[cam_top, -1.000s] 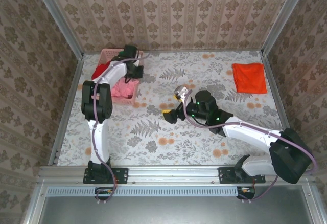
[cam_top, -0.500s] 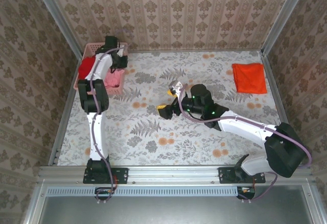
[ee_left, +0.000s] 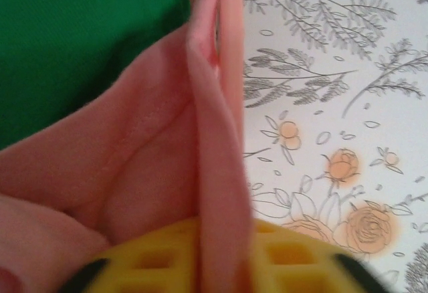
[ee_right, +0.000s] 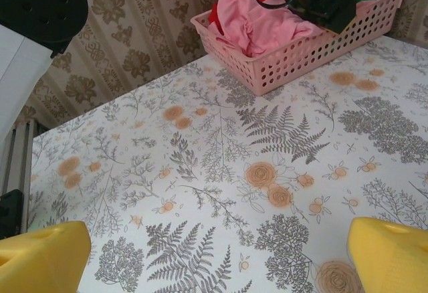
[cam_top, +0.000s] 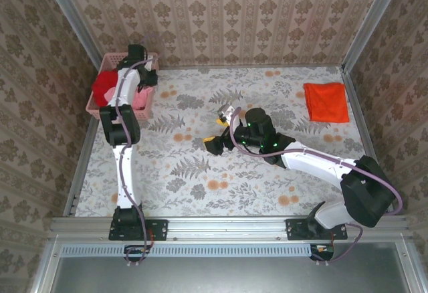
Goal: Fold and stack the t-shirts
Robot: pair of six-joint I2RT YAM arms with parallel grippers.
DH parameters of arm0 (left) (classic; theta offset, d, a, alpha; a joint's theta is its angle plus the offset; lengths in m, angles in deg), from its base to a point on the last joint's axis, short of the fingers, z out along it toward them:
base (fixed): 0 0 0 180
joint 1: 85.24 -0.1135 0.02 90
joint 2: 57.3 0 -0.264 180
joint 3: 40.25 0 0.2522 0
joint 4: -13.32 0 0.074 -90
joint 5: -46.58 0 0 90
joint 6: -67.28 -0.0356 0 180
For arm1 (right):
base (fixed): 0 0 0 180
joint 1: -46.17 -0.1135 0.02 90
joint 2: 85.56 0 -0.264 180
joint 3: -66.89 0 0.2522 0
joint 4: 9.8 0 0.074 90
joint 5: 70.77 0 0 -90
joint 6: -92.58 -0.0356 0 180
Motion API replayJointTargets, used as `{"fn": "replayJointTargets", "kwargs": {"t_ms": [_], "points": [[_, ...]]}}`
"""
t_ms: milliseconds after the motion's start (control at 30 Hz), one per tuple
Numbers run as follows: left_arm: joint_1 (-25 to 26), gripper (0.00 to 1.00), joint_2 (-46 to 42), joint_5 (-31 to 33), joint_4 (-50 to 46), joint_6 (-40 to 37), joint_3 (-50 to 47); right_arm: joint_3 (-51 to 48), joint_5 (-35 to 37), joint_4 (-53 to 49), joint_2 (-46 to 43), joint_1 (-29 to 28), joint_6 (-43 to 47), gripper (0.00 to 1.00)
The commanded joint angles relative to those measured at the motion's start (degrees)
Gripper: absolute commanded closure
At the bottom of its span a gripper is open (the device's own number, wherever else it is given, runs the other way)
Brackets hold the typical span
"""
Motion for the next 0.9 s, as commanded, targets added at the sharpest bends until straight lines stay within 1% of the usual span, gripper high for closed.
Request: {"fn": "replayJointTargets", "kwargs": {"t_ms": [0, 33, 133, 233, 367, 433, 500, 600, 667, 767, 867], "points": [[-0.32, 0.52, -4.51, 2.47, 0.44, -0.14, -0.23, 0.6, -0.74, -0.26, -0.47, -0.31, 0.55, 0.0], [0.27, 0.44, -6.63, 3.08, 1.09, -0.33, -1.68, -0.29, -0.27, 0.34, -0.89, -0.4, 0.29, 0.0], [1.75, 0.26, -13.67, 5.08, 4.18, -1.17, -7.7, -2.65, 1.18, 1.54, -1.47, -0.7, -0.09, 0.0], [2.57, 0.12, -20.92, 7.21, 6.79, 0.18, -14.5, -3.77, 2.55, 1.83, -1.47, -1.27, 0.15, 0.0], [2.69, 0.01, -30.38, 8.75, 13.2, 2.73, -27.31, -3.73, 2.54, 3.76, -1.16, -1.92, -0.13, 0.0], [2.24, 0.0, -34.53, 9.72, 15.68, 4.92, -33.02, -3.14, 2.36, 4.83, -0.38, -2.39, -0.29, 0.0], [1.41, 0.0, -38.39, 11.36, 17.57, 8.76, -39.06, -2.48, 2.06, 5.87, 0.54, -2.81, -0.51, 0.0], [0.37, 0.0, -42.21, 13.08, 21.37, 12.46, -46.82, -1.78, 1.25, 6.84, 2.01, -3.17, -0.65, 0.0], [-0.56, 0.0, -41.85, 12.78, 21.06, 14.32, -48.4, -1.17, 0.65, 6.77, 2.87, -3.31, -0.46, 0.0], [-1.67, 0.0, -38.95, 13.2, 18.77, 16.53, -47.37, -0.57, 0.0, 6.4, 3.45, -3.51, -0.21, 0.0], [-2.61, 0.05, -35.38, 12.4, 18.34, 18.32, -46.02, -0.63, -0.14, 6.23, 3.32, -3.68, -0.21, 0.0]]}}
